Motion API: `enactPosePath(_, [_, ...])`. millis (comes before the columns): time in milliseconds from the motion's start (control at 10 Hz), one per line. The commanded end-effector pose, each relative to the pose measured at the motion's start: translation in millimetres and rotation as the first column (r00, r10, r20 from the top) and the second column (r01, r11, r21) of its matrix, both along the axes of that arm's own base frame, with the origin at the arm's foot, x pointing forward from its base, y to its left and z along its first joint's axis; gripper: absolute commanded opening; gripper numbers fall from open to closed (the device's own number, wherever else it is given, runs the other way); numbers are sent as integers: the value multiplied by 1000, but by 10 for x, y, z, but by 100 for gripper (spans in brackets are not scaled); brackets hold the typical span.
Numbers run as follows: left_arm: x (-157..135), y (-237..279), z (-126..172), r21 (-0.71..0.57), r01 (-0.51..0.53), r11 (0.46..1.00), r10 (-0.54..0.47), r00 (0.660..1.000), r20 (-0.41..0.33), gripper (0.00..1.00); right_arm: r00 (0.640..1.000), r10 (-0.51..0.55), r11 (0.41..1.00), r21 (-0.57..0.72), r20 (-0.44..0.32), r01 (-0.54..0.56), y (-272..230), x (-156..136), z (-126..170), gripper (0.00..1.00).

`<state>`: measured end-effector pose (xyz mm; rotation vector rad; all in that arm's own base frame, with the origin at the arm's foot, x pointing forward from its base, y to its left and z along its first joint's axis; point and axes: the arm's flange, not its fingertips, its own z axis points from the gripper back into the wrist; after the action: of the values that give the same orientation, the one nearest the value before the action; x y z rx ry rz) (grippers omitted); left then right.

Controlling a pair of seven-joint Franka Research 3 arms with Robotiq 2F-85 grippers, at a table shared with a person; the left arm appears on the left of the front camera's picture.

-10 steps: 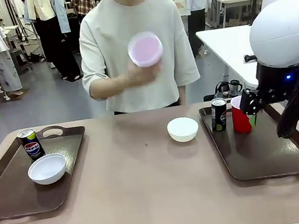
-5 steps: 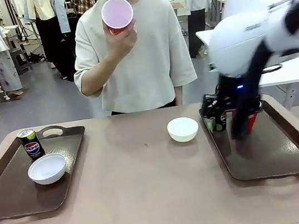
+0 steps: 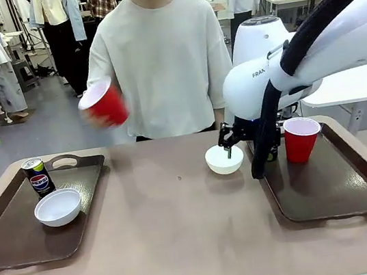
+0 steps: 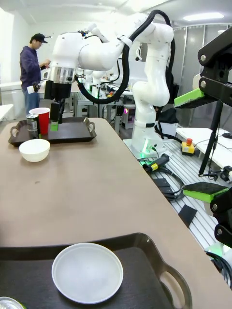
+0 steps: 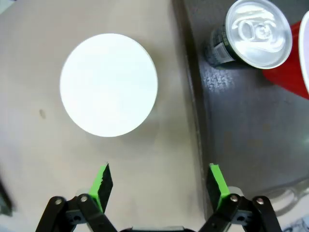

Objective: Prepare tableware on both trays.
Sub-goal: Pick up a Picnic Bowl from the table and place it on a Handle tray.

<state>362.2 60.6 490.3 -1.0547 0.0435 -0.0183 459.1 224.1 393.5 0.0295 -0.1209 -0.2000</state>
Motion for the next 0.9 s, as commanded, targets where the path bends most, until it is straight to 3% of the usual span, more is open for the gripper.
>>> enactPosePath(0, [-11, 11, 5, -12, 5, 1000, -5, 1000, 13, 82, 1000, 17, 1000, 23, -5, -17, 27, -35, 23, 100])
enactPosePath(500, [-11, 11, 5, -12, 5, 1000, -5, 1000, 13, 82, 999, -32, 999, -21, 20, 33, 94, 257, -71, 100])
enactPosePath(800, [-11, 11, 5, -12, 5, 1000, -5, 1000, 13, 82, 996, -77, 997, 36, 49, 75, 113, 498, -141, 100])
